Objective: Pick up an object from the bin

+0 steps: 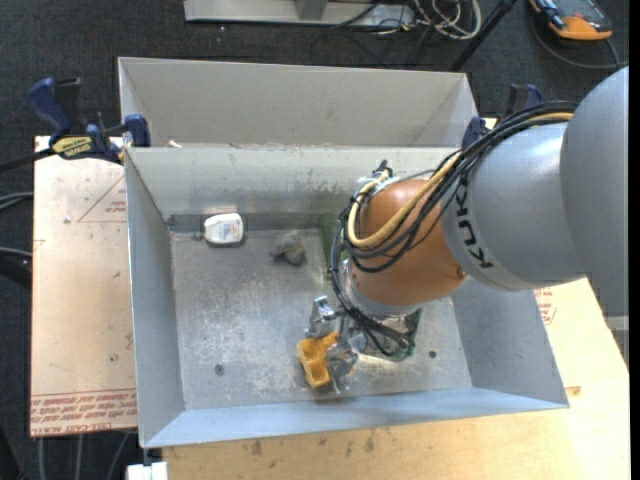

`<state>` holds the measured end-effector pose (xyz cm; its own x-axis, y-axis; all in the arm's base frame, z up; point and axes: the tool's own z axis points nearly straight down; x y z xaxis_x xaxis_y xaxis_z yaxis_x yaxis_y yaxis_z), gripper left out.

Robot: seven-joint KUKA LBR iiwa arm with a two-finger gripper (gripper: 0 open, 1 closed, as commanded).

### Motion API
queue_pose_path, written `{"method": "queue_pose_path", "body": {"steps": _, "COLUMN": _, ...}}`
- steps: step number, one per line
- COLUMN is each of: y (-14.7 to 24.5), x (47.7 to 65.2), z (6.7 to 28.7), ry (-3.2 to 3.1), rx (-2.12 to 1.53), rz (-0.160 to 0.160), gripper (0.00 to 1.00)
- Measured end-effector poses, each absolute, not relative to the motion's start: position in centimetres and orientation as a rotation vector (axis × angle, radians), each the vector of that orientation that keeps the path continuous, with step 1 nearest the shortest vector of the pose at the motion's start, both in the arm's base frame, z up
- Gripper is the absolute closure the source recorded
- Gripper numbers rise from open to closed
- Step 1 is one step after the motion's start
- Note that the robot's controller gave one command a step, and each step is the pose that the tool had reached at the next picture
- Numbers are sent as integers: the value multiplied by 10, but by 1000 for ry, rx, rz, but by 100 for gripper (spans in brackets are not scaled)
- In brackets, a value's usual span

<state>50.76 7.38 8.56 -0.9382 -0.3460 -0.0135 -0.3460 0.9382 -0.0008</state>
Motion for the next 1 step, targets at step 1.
{"method": "queue_pose_path", "body": {"steps": 1, "y": 74, "x": 508, "z": 86, "ry": 3080, "rx": -550, "rz": 3, "gripper": 100}}
